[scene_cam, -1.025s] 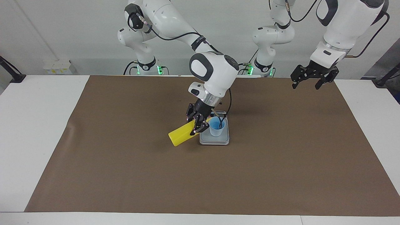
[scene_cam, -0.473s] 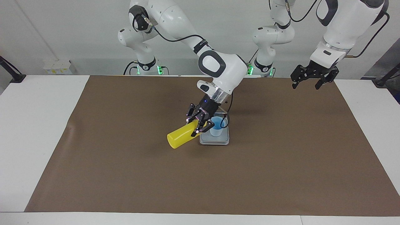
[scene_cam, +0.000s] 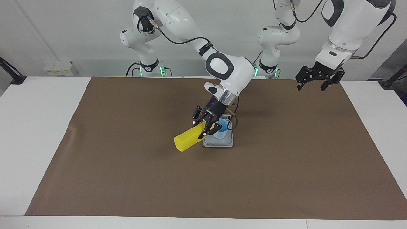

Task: Pour seasoning into cup on scale with both arms
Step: 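Tilt the yellow bottle over the blue cup with the right gripper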

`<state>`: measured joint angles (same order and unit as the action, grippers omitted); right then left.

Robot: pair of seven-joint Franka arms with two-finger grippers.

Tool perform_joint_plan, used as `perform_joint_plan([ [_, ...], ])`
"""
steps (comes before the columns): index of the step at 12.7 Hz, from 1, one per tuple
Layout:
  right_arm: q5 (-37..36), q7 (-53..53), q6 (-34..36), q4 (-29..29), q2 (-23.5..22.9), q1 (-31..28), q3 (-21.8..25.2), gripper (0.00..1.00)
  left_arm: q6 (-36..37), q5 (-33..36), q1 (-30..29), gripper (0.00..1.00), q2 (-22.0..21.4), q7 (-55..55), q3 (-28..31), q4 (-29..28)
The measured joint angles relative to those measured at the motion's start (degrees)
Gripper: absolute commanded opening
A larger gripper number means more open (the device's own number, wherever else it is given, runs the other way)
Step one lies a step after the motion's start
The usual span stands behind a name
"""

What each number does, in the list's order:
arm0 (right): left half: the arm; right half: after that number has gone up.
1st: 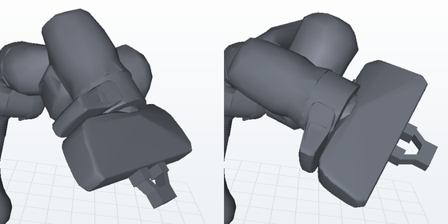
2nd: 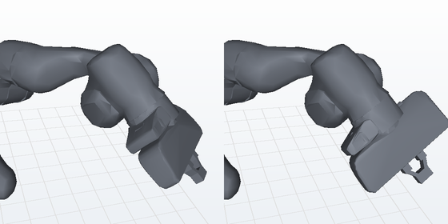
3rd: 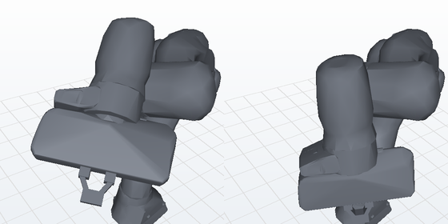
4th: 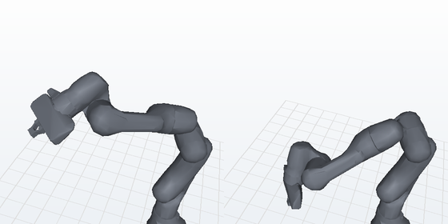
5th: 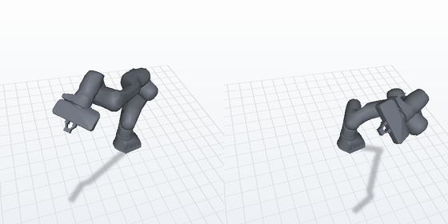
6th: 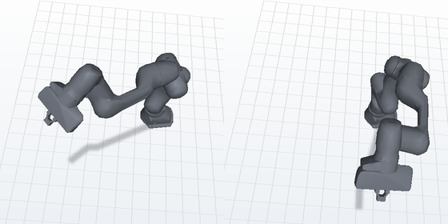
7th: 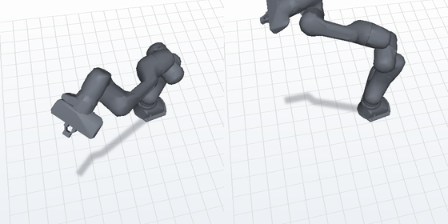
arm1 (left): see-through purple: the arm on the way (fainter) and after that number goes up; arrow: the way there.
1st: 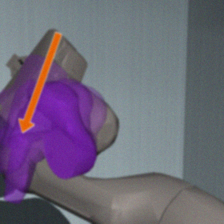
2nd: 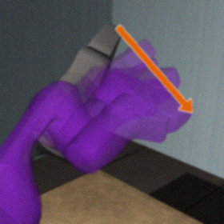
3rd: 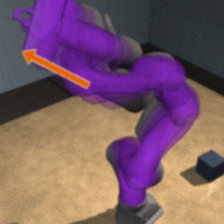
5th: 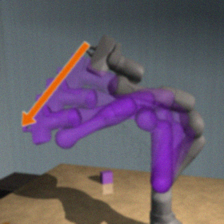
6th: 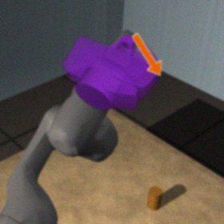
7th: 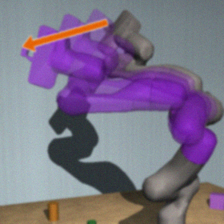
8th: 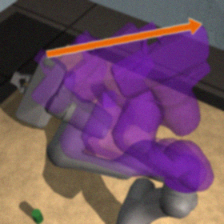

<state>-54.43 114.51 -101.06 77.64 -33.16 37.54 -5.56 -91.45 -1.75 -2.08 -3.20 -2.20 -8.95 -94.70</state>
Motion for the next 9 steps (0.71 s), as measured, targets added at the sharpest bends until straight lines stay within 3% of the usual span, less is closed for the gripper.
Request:
perform_joint_plan([
  [9, 0.0, 6.5, -0.3, 0.9, -0.8, 0.3, 0.0, 0.0, 0.0, 0.0, 0.0, 1.0, 0.0, 0.0, 0.0, 0.0],
])
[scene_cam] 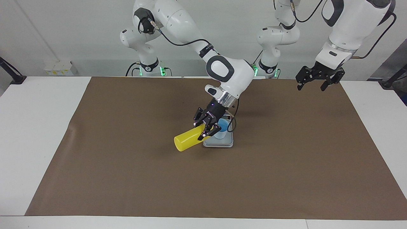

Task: Pour seasoning into cup on scale with both arms
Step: 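Tilt the yellow bottle over the blue cup with the right gripper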

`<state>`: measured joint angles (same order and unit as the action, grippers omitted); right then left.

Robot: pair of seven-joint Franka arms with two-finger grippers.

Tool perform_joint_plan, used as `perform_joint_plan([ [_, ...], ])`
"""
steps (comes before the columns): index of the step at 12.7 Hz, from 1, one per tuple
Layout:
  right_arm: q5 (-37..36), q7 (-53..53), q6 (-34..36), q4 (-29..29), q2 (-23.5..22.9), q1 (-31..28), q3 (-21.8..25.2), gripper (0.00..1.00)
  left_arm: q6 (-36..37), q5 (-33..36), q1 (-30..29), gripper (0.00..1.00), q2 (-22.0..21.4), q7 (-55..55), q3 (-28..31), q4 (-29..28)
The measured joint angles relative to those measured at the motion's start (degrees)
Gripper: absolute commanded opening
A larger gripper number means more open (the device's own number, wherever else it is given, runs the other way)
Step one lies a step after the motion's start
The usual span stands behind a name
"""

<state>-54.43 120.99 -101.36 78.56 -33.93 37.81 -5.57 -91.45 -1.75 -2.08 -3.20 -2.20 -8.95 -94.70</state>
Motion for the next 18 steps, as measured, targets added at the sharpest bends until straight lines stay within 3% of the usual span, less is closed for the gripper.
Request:
perform_joint_plan([
  [12, 0.7, 0.3, 1.2, 0.8, 0.6, -0.2, 0.2, 0.0, 0.0, 0.0, 0.0, 1.0, 0.0, 0.0, 0.0, 0.0],
  [15, 6.7, 0.5, 1.6, 0.6, 2.8, -2.9, 0.4, 0.0, 0.0, 0.0, 0.0, 1.0, 0.0, 0.0, 0.0, 0.0],
  [18, 17.8, 0.3, 1.6, 0.7, 7.9, -9.8, 0.7, 0.0, 0.0, 0.0, 0.0, 1.0, 0.0, 0.0, 0.0, 0.0],
])
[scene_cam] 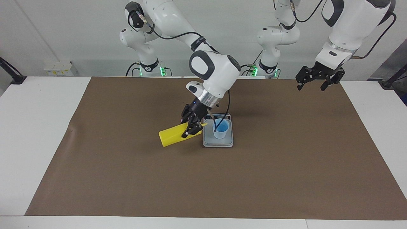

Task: Pour seasoning into cup on scale with both arms
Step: 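Bring the yellow bottle back upright and away from the cup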

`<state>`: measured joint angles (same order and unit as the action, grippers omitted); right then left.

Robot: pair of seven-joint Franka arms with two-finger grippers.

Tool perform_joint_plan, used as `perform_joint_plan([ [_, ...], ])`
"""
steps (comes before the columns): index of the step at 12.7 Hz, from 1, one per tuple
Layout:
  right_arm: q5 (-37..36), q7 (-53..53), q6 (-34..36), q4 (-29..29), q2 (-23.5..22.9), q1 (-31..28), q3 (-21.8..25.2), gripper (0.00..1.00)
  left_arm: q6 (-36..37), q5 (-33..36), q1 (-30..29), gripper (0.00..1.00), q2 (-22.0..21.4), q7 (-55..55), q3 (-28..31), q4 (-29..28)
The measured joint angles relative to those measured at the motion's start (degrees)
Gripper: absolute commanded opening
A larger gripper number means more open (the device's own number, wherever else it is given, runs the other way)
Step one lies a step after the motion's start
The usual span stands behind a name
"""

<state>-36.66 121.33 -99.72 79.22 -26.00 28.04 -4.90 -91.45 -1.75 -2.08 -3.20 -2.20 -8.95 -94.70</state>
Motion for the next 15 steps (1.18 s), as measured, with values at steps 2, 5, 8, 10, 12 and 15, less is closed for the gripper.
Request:
perform_joint_plan([
  [2, 7.5, -0.8, 0.0, 0.2, 2.7, -5.3, 0.1, 0.0, 0.0, 0.0, 0.0, 1.0, 0.0, 0.0, 0.0, 0.0],
  [5, 19.9, -6.1, -0.1, 0.3, 4.1, -13.0, 0.1, 0.0, 0.0, 0.0, 0.0, 1.0, 0.0, 0.0, 0.0, 0.0],
  [8, 34.4, -14.2, -0.7, 0.3, 4.5, -21.2, 0.2, 0.0, 0.0, 0.0, 0.0, 1.0, 0.0, 0.0, 0.0, 0.0],
  [10, 40.7, -19.8, -0.7, 0.5, 4.5, -25.6, 0.2, 0.0, 0.0, 0.0, 0.0, 1.0, 0.0, 0.0, 0.0, 0.0],
  [12, 48.0, -26.4, -0.7, 2.3, 4.8, -29.7, 0.2, 0.0, 0.0, 0.0, 0.0, 1.0, 0.0, 0.0, 0.0, 0.0],
  [15, 58.2, -39.3, -1.6, 8.9, 7.1, -36.7, 0.2, 0.0, 0.0, 0.0, 0.0, 1.0, 0.0, 0.0, 0.0, 0.0],
])
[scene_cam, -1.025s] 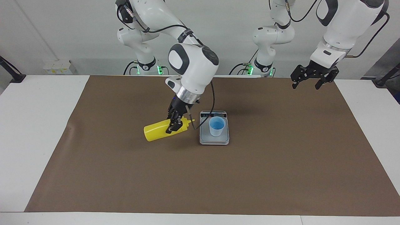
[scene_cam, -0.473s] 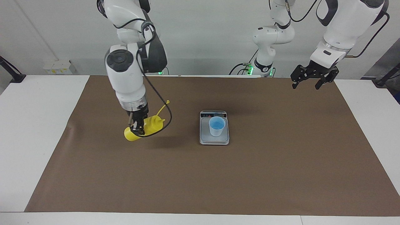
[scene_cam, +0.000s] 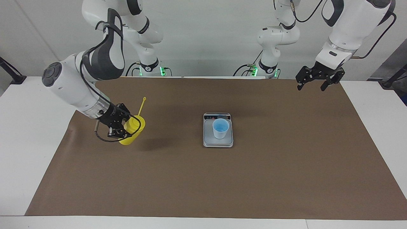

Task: Pour seasoning into cup on scale with both arms
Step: 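Bring the yellow bottle back upright and away from the cup, then lower the yellow bottle onto the table and open the right gripper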

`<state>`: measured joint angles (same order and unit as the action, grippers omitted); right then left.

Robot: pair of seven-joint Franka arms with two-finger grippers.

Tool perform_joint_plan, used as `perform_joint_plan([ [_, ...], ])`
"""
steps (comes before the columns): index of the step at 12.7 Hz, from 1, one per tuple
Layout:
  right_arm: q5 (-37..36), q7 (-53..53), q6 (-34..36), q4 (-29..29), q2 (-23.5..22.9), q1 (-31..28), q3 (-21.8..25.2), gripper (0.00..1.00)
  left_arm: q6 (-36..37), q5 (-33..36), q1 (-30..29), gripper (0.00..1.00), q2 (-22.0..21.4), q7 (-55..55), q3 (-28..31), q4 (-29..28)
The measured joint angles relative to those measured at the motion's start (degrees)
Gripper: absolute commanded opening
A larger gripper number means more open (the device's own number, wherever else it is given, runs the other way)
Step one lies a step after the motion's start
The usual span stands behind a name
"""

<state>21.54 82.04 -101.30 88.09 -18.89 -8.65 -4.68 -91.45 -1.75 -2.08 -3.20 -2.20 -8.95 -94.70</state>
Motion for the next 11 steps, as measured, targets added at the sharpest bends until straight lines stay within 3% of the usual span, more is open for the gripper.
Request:
perform_joint_plan([
  [6, 15.5, -20.2, -0.6, 12.7, 3.5, -9.8, 0.0, 0.0, 0.0, 0.0, 0.0, 1.0, 0.0, 0.0, 0.0, 0.0],
  [11, 21.3, -30.1, 0.7, 19.0, 3.6, -13.5, 0.0, 0.0, 0.0, 0.0, 0.0, 1.0, 0.0, 0.0, 0.0, 0.0],
])
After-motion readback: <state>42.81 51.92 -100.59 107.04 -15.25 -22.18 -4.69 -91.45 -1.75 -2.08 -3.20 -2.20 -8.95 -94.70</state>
